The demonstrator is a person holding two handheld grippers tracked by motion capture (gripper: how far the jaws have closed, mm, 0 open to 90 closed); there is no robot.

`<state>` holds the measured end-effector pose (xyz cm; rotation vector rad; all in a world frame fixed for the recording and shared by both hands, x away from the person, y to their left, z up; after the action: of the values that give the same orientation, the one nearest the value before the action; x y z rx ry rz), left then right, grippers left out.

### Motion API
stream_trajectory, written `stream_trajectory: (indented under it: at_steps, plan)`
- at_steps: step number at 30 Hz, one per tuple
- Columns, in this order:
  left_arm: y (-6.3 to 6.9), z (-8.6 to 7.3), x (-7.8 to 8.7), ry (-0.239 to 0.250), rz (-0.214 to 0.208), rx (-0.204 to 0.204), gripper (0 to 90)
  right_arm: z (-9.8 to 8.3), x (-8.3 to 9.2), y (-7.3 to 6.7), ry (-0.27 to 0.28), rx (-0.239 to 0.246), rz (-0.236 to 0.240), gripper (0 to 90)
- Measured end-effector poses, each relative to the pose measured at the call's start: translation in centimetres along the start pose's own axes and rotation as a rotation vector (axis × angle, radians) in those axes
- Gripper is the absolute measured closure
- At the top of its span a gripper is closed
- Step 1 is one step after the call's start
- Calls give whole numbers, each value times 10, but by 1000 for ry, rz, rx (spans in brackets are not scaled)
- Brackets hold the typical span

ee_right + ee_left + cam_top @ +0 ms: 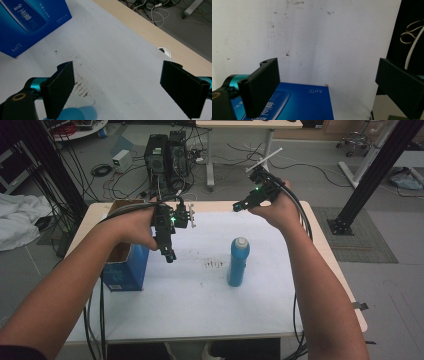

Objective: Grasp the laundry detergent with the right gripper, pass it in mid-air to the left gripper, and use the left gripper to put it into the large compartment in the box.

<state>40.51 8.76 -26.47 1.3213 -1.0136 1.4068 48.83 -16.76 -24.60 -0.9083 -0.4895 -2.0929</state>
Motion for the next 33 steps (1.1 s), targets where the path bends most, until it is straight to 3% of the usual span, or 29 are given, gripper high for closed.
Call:
stream_trajectory:
  at_steps: [14,26,33]
  plan:
    - [3,-3,-4,2,-4,-11,55,-45,29,0,113,-97,-48,116]
    - [5,-8,-6,3,-10,-17,55,-67,40,-15,150,-89,-51,116]
    - [8,-12,-8,4,-9,-14,56,-91,49,-28,191,-92,-44,116]
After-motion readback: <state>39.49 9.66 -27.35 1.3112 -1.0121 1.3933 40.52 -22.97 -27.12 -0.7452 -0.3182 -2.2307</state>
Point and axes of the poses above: each handheld gripper's, and its own axes: x roughly backward along the jaws, z roughly out of its top, y roughly to its right, the point moved 2 cm from there along -x, roughly forward along the jaws, and after that the axes turned 6 degrees about x, right-handed, at the moved point
